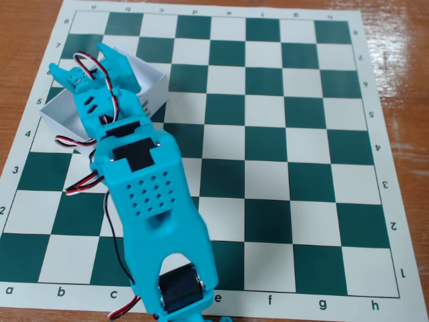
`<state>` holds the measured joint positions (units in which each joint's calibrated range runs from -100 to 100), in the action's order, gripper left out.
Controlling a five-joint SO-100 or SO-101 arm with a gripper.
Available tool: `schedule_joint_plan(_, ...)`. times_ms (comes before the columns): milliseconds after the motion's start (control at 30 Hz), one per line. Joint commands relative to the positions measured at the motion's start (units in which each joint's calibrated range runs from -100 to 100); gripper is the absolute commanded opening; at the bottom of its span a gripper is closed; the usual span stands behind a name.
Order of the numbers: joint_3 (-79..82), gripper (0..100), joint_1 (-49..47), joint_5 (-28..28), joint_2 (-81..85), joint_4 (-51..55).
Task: Grab the toy horse and put it in the box.
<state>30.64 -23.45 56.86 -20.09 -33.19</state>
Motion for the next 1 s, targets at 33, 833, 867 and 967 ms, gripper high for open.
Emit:
schedule_joint_plan(33, 6.09, 33, 4.52, -3.69, 15.31, 7.36)
schedule_joint_plan(833, 62.71, 33, 21.66, -33.44, 95.31, 51.96)
schedule_joint_plan(867, 63.80, 33, 21.95, -34.71, 97.34, 54.45)
schedule_joint_plan(967, 66.44, 33, 22.02, -36.71, 103.09, 61.01)
